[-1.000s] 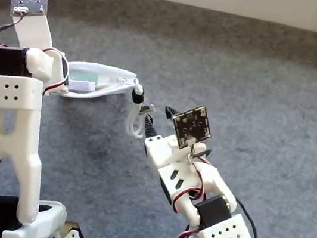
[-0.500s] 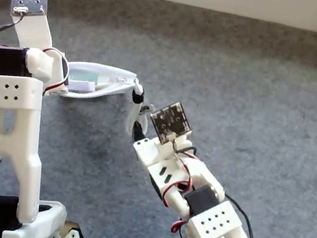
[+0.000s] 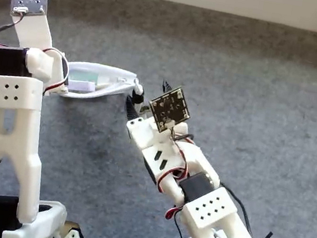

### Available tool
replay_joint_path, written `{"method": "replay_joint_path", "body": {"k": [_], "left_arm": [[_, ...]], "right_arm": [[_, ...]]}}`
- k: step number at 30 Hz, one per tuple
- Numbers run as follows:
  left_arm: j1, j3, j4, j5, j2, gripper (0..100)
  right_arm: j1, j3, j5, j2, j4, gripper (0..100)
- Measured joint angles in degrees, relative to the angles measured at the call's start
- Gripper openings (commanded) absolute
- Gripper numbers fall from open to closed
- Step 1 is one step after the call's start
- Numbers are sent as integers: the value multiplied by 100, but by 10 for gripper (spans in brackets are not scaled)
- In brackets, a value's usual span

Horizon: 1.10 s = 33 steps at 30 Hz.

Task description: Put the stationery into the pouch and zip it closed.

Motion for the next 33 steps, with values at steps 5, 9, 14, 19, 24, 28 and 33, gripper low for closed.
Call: {"method": "replay_joint_path", "body": {"k": [5,9,14,19,24,28,33], "left_arm": [[0,0,0,0,0,7],[0,0,0,0,0,7],[0,0,0,0,0,7],[0,0,0,0,0,7],[0,0,0,0,0,7],[0,0,0,0,0,7],[0,123,-123,0,0,7]], "right_arm": [[0,0,0,0,-97,286],[0,0,0,0,-97,286],[-9,0,0,360,-97,286],[-9,0,0,976,-97,285],[-9,0,0,985,-97,285],[-9,0,26,985,-97,285],[-9,0,35,985,-105,281]]}}
